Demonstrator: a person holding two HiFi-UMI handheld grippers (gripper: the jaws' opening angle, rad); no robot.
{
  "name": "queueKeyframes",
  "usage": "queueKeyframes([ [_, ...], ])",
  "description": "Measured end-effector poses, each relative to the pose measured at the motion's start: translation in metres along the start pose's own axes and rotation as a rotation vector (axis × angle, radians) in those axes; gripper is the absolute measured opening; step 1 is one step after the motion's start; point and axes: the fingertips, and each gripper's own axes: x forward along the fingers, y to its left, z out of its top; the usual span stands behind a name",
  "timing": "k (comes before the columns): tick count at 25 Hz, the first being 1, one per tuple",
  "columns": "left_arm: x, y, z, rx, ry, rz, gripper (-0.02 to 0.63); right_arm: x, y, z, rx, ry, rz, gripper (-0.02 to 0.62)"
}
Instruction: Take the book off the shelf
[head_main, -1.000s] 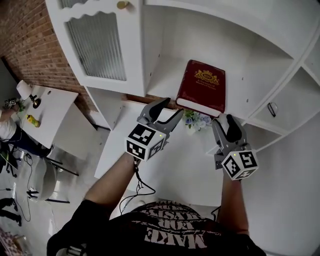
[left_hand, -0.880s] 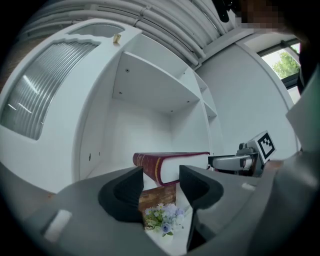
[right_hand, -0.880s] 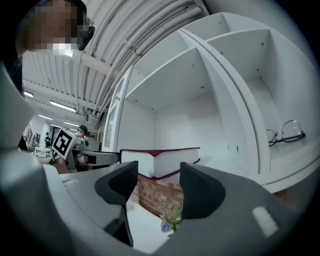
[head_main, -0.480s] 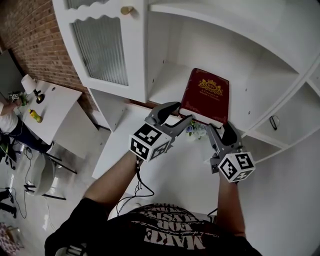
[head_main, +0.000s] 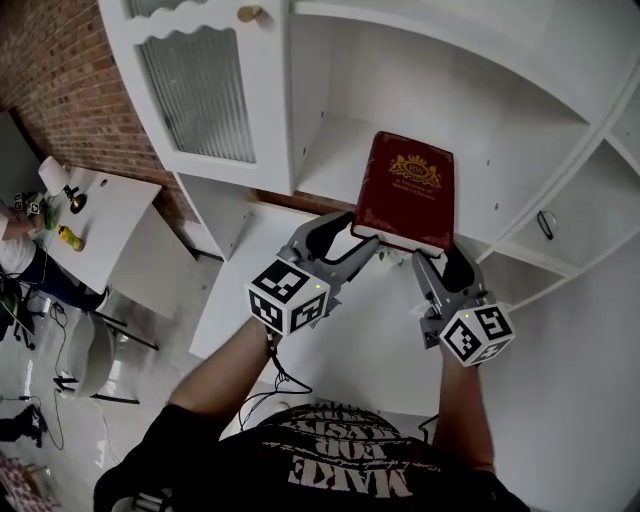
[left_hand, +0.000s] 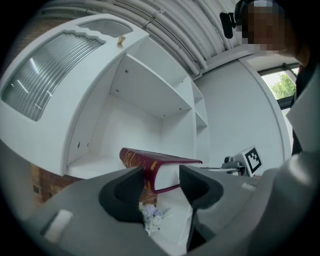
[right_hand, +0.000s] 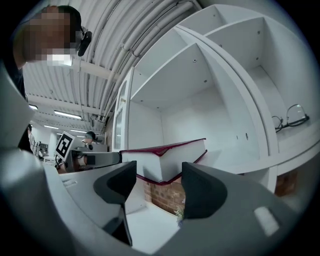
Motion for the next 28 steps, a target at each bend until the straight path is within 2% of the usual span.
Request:
queueKeyframes([
  [2,-0.005,-0.002,-0.004,-0.014,0.009,-0.003,0.221,-0.003,0.005,-0.004,0.023,0.005,0.018,0.304],
  [7,-0.012,-0.003,-0.013,-0.042,0.013,-0.011,0.222,-0.007,0.010,-0.005,0.170,-0.036,0.074,0.327],
  [11,-0.013,-0.001,-0.015,-0.069,0.002,-0.015,0.224,-0.007,0.009,-0.004,0.250,-0.062,0.080,0.330],
  [16,-0.014,-0.002,-0.022,-0.085,0.022,-0.021,0.227,-0.011,0.006,-0.002,0.403,-0.108,0.128,0.331],
  [21,-0.013,-0.003,-0.036,-0.047,0.085,-0.025,0.230,-0.006,-0.005,-0.010,0.468,-0.087,0.098,0.303],
  [22,-0.013,-0.002,-0.039,-0.046,0.094,-0.027,0.230,-0.005,-0.007,-0.012,0.474,-0.080,0.088,0.275],
  [28,-0.013,0.002,-0.046,-0.074,0.114,-0.020,0.230,-0.003,-0.008,-0.017,0.415,-0.040,0.026,0.256],
])
